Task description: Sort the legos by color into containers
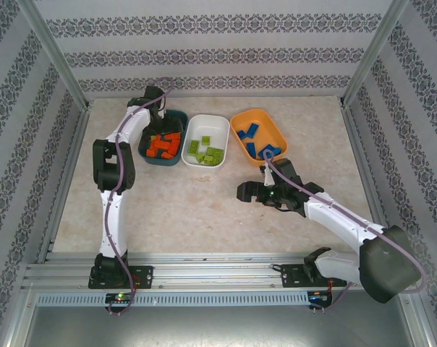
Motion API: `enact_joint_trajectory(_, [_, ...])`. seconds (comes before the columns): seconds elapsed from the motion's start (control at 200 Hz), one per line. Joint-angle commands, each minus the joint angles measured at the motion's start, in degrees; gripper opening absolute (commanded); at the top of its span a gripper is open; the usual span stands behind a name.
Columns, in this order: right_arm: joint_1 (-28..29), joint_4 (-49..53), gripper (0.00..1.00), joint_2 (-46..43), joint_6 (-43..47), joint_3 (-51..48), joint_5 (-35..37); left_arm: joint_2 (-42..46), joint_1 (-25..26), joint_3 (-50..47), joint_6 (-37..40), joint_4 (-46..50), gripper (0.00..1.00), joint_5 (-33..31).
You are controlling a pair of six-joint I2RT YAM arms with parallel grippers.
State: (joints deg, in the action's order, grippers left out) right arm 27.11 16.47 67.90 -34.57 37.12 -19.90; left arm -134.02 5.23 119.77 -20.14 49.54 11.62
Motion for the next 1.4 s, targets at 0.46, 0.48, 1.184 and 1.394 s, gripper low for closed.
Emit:
enact_joint_trajectory(0.46, [3.4,6.0,0.98,-8.7,-3.9,3.2,1.7,39.6,0.4,-30.7,-9.3,-16.7,1.0,7.6])
enact_joint_trajectory(0.48, [3.4,6.0,0.98,-8.9,-4.0,3.3,1.7,40.9,0.4,-32.0,-9.7,-17.4,1.0,8.0])
enact_joint_trajectory(1.184, [-1.6,9.2,0.98,-16.9,20.0,13.5,24.0,72.5,0.8,-57.2,-13.0,-13.6,1.0,5.8])
enact_joint_trajectory(1.394, [-5.6,0.6,0.98,-18.4,33.0,10.3,27.2,80.0,0.9,-67.5,-8.2,-21.3,1.0,1.3])
